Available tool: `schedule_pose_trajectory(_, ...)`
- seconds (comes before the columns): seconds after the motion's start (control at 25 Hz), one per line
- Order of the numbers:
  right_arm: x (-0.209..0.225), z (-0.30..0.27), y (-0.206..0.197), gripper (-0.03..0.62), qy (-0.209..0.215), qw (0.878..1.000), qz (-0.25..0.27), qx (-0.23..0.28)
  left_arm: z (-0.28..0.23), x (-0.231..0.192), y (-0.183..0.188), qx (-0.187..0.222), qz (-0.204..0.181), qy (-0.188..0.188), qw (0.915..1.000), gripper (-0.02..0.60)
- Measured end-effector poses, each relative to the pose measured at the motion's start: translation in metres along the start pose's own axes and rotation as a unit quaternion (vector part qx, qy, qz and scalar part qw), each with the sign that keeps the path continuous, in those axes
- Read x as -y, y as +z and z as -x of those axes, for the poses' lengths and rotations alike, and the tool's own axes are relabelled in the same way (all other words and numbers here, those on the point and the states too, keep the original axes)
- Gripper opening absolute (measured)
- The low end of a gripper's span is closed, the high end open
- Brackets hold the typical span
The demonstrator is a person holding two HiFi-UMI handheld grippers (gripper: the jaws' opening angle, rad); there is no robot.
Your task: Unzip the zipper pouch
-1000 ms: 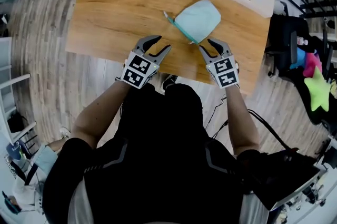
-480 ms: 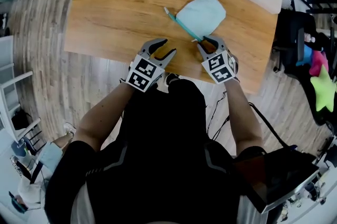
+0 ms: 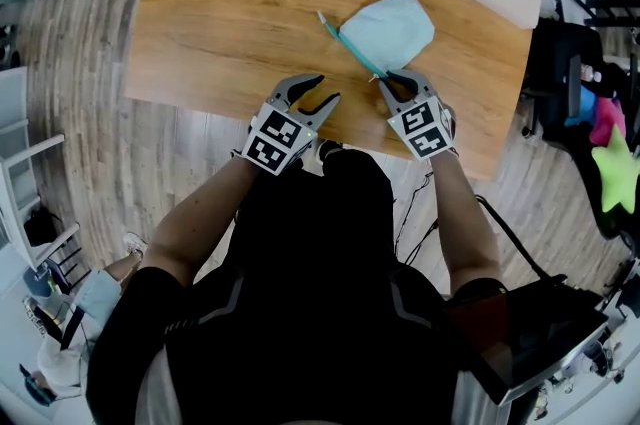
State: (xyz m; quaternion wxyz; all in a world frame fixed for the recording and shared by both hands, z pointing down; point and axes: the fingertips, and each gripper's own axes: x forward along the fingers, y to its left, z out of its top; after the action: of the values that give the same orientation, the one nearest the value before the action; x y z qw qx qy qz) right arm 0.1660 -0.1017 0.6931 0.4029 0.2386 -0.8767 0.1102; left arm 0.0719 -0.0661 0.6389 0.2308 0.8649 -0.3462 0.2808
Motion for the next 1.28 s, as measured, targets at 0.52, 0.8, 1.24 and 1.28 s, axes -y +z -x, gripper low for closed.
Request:
schedule_pose_trajectory(0.52,0.008,0.051,0.071,0.057,0.002,0.992,-0.109,0.064,0.039,-0.008,0.072,0.053,-0.052,-0.024,0.997,0.181)
schedule_pose_trajectory(0.8,0.015,0.095,0.124,0.055,-0.023,0.984,-0.137,0.111,0.061,-0.007,0.121,0.095,-0.096,-0.062,0.9889,0.176)
schedule_pose_trajectory(1.24,-0.001,0.143,0.192,0.055,-0.041,0.977,-0.139,0.156,0.083,0.017,0.182,0.14,-0.185,-0.136,0.9633,0.176)
schedule_pose_trajectory(1.28,-0.003,0.145,0.196,0.055,-0.042,0.977,-0.137,0.156,0.085,0.019,0.184,0.141,-0.192,-0.137,0.9616,0.176)
